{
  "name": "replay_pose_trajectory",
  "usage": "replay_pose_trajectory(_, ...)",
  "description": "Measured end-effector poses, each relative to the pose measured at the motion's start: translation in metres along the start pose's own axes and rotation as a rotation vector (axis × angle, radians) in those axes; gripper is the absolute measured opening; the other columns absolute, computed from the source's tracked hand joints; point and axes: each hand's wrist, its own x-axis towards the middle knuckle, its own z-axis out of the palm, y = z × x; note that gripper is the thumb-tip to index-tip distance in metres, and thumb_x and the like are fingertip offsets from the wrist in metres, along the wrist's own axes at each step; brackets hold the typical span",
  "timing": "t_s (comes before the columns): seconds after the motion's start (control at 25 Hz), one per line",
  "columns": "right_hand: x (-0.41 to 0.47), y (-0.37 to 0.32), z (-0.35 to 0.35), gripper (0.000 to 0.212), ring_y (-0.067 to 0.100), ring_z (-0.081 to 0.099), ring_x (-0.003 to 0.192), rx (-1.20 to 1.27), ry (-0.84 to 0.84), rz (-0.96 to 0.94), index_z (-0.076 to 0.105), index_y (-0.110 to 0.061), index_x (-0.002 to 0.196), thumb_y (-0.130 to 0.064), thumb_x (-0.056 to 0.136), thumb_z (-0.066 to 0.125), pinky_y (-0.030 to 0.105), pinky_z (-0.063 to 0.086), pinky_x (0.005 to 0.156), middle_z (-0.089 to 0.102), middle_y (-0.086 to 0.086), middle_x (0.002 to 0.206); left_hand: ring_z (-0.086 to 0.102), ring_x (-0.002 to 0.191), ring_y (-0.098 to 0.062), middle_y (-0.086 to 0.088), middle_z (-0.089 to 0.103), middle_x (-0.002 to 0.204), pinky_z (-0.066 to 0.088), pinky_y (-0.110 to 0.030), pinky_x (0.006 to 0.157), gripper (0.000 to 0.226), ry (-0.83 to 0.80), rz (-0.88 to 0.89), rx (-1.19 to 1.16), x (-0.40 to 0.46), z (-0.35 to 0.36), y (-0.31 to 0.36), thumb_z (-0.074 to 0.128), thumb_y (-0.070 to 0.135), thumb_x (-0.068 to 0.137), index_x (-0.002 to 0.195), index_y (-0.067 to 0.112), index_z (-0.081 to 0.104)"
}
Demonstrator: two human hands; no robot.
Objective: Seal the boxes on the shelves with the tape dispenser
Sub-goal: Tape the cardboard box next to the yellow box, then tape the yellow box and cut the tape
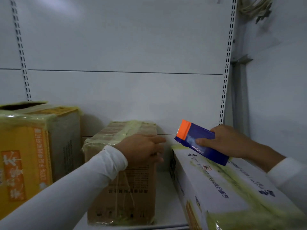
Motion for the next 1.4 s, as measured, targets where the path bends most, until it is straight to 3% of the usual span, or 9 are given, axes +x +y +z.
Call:
replay_pose_trajectory(0.08, -0.001, 0.002, 0.003, 0.046, 0.0, 0.05, 0.034, 0.026, -0.002, 0.005, 0.056, -0.016, 0.06, -0.054, 0.082, 0.068, 0.011, 0.03, 0.036, 0.057, -0.006, 0.042, 0.053, 0.109, -0.018, 0.005, 0.054, 0.12, 0.042, -0.029, 0.081, 0.034, -0.021, -0.055, 0.014, 0.006, 0.006, 0.001, 0.044, 0.049, 0.094, 0.105, 0.022, 0.061)
replay_pose_trajectory(0.2, -0.007, 0.001, 0.007, 0.047, 0.007, 0.054, 0.041, 0.047, -0.023, -0.004, 0.059, -0.011, 0.065, -0.054, 0.083, 0.067, 0.019, 0.035, 0.044, 0.061, -0.002, 0.052, 0.05, 0.108, -0.016, 0.004, 0.055, 0.113, 0.043, -0.032, 0.085, 0.034, -0.014, -0.091, 0.017, 0.008, 0.006, 0.002, 0.045, 0.049, 0.094, 0.103, 0.02, 0.062)
replay_pose_trajectory(0.28, -0.013, -0.003, 0.005, 0.043, 0.008, 0.056, 0.044, 0.079, -0.045, -0.025, 0.059, -0.013, 0.066, -0.051, 0.084, 0.068, 0.02, 0.037, 0.045, 0.063, 0.0, 0.057, 0.047, 0.118, -0.015, 0.004, 0.053, 0.125, 0.042, -0.036, 0.094, 0.04, 0.013, -0.073, -0.02, 0.005, 0.004, 0.001, 0.046, 0.052, 0.092, 0.115, 0.022, 0.059)
replay_pose_trajectory(0.36, -0.02, -0.006, 0.0, 0.04, 0.004, 0.056, 0.042, 0.118, -0.061, -0.063, 0.059, -0.015, 0.066, -0.049, 0.085, 0.068, 0.016, 0.037, 0.043, 0.063, -0.004, 0.054, 0.035, 0.131, -0.006, 0.007, 0.037, 0.147, 0.032, -0.03, 0.109, 0.065, 0.048, -0.121, -0.084, -0.009, -0.006, -0.007, 0.045, 0.068, 0.084, 0.139, 0.035, 0.039)
replay_pose_trajectory(0.48, -0.024, -0.009, -0.006, 0.039, -0.001, 0.055, 0.041, 0.174, -0.085, -0.125, 0.055, -0.02, 0.063, -0.049, 0.085, 0.069, 0.011, 0.034, 0.04, 0.062, -0.013, 0.05, 0.031, 0.134, -0.006, 0.015, 0.022, 0.155, 0.029, -0.032, 0.107, 0.09, 0.005, -0.362, -0.126, -0.053, -0.017, -0.034, 0.031, 0.091, 0.066, 0.144, 0.051, 0.012)
replay_pose_trajectory(0.56, -0.023, -0.011, -0.008, 0.038, 0.0, 0.057, 0.043, 0.21, -0.103, -0.156, 0.057, -0.019, 0.066, -0.05, 0.083, 0.069, 0.011, 0.036, 0.041, 0.065, -0.011, 0.054, 0.036, 0.136, -0.013, 0.017, 0.026, 0.153, 0.034, -0.034, 0.106, 0.086, -0.083, -0.513, -0.079, -0.074, -0.011, -0.036, 0.025, 0.09, 0.066, 0.142, 0.051, 0.02)
replay_pose_trajectory(0.72, -0.009, -0.02, -0.009, 0.043, 0.01, 0.065, 0.05, 0.196, -0.12, -0.206, 0.063, -0.012, 0.074, -0.054, 0.081, 0.068, 0.015, 0.041, 0.044, 0.071, -0.001, 0.065, 0.044, 0.132, -0.018, 0.012, 0.037, 0.149, 0.039, -0.036, 0.101, 0.072, 0.0, -0.56, 0.057, -0.054, 0.004, -0.015, 0.038, 0.079, 0.078, 0.139, 0.042, 0.035)
replay_pose_trajectory(0.96, 0.0, -0.051, -0.015, 0.063, 0.02, 0.065, 0.049, 0.298, -0.091, -0.245, 0.062, -0.001, 0.073, -0.064, 0.069, 0.063, 0.018, 0.041, 0.044, 0.07, 0.01, 0.063, 0.037, 0.136, -0.021, 0.008, 0.028, 0.154, 0.036, -0.04, 0.106, 0.082, -0.048, -0.594, -0.06, -0.06, -0.008, -0.016, 0.047, 0.078, 0.075, 0.144, 0.037, 0.029)
replay_pose_trajectory(1.4, -0.011, -0.248, 0.033, 0.058, 0.011, 0.065, 0.047, 0.237, -0.064, -0.304, 0.065, -0.011, 0.073, -0.069, 0.068, 0.063, 0.017, 0.041, 0.044, 0.071, 0.0, 0.061, 0.053, 0.119, -0.017, 0.004, 0.056, 0.132, 0.044, -0.031, 0.093, 0.08, 0.277, -0.602, 0.028, -0.279, -0.082, -0.097, 0.037, 0.08, 0.074, 0.133, 0.027, 0.05)
